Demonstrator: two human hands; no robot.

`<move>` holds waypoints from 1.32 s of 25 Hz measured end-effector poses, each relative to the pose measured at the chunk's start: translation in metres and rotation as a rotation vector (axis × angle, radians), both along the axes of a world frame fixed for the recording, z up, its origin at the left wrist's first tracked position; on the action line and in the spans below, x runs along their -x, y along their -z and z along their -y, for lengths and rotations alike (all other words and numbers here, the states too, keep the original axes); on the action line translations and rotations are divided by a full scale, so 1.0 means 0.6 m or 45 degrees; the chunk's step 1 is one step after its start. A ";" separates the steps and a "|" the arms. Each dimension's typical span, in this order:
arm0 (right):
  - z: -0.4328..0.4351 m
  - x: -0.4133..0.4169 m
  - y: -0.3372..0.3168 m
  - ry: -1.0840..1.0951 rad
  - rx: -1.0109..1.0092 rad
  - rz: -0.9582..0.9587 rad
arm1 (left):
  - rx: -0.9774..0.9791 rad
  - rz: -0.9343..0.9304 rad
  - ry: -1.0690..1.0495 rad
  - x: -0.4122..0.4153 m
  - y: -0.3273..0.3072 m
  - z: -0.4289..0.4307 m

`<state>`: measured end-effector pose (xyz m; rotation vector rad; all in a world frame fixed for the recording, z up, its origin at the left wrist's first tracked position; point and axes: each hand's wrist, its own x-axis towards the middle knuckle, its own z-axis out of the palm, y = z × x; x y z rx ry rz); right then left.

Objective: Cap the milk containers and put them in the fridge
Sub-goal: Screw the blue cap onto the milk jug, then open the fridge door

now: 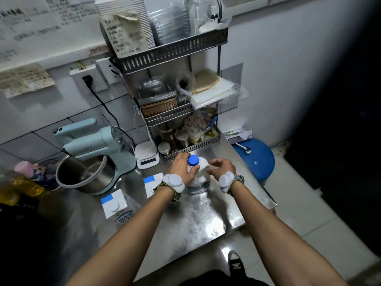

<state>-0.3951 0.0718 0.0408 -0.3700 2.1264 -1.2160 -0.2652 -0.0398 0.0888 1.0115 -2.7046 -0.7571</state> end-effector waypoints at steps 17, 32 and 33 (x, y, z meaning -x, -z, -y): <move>-0.400 0.122 -0.122 0.924 0.282 -0.025 | -0.264 -0.245 0.601 0.230 -0.062 -0.292; -0.788 0.445 -0.253 1.172 0.266 -0.255 | -0.474 -0.273 0.926 0.655 -0.154 -0.616; -0.801 0.466 -0.262 1.173 0.274 -0.266 | -0.479 -0.278 0.938 0.680 -0.164 -0.632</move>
